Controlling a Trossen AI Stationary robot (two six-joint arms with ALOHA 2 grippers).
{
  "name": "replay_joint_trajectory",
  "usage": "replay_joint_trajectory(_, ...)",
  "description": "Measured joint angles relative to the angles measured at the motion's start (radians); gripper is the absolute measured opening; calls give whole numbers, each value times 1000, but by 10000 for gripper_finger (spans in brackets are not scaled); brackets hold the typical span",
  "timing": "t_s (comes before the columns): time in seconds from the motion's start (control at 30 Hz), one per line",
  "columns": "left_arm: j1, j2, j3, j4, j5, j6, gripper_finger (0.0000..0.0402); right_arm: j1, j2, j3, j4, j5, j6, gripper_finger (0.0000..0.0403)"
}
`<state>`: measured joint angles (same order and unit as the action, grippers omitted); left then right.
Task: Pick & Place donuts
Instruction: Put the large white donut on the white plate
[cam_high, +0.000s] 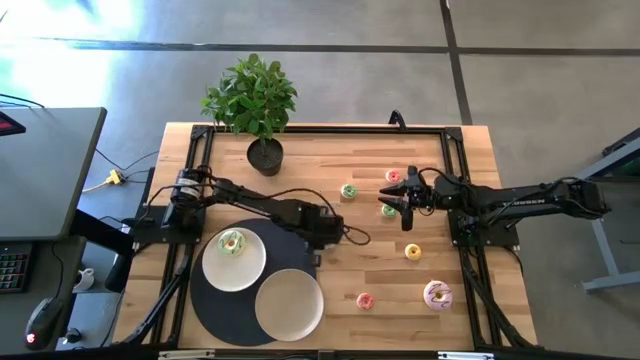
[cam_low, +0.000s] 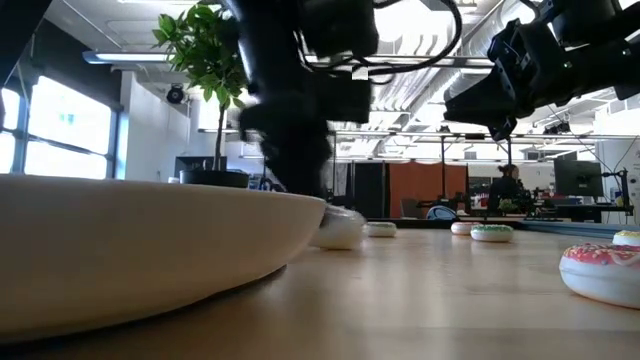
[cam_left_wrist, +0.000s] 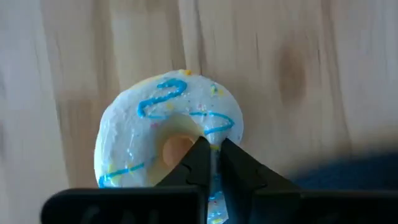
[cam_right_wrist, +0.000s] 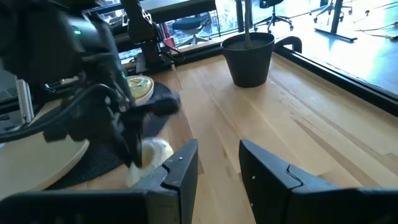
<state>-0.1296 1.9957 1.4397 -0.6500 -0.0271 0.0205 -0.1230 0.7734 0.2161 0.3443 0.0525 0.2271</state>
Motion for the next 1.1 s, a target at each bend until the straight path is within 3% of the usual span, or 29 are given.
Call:
replay_joint_trajectory(0.3,-97,-34,244,-585,-107,-119,5,0,7,0,-3,0,15,114)
replay_joint_trajectory(0.5,-192,-39,271,-850,-121,-322,3,0,7,0,-11,0,44,114)
replay_joint_trajectory(0.8,-379,-196,113,-704,-166,-546,3,0,7,0,-11,0,46,114)
replay_joint_trajectory(0.93,-452,-289,-25,-653,-207,-701,2,0,7,0,-10,0,45,114)
replay_joint_trajectory(1.1,-493,-423,-251,-439,-253,-810,2,0,12,0,-2,1,45,114)
